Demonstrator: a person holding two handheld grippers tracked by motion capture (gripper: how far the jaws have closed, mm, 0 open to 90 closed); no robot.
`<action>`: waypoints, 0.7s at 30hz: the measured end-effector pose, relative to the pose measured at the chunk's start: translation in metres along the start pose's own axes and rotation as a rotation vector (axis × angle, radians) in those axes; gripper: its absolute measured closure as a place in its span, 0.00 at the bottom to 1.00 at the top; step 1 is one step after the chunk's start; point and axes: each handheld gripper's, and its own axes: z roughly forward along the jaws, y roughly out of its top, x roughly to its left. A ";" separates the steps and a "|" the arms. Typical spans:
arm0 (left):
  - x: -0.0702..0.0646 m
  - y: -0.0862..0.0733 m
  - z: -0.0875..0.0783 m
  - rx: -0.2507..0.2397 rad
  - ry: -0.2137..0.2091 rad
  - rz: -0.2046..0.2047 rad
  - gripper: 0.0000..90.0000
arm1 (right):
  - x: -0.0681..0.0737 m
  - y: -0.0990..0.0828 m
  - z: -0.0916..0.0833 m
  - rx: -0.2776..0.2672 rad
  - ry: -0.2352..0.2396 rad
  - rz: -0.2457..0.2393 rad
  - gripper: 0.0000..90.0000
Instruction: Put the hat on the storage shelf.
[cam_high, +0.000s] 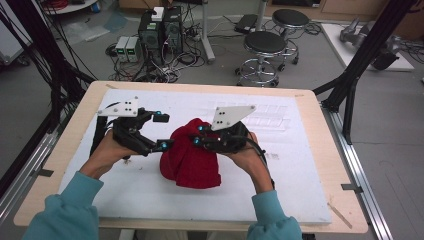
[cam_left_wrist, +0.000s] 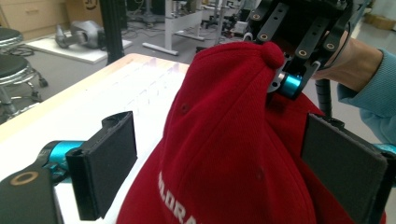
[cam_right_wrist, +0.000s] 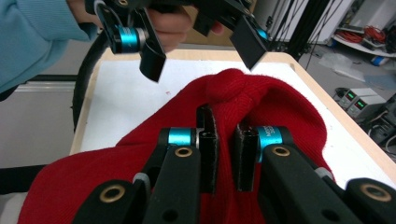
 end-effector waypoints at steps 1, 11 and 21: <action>0.000 0.000 0.002 0.006 0.000 0.002 0.12 | 0.000 0.000 0.000 0.000 0.000 0.000 0.93; 0.004 -0.001 0.022 0.060 -0.089 0.016 0.22 | 0.002 0.007 0.000 0.007 0.031 -0.029 0.93; 0.003 -0.001 0.023 0.078 -0.162 0.026 0.56 | -0.001 0.006 0.001 0.018 0.028 -0.049 0.93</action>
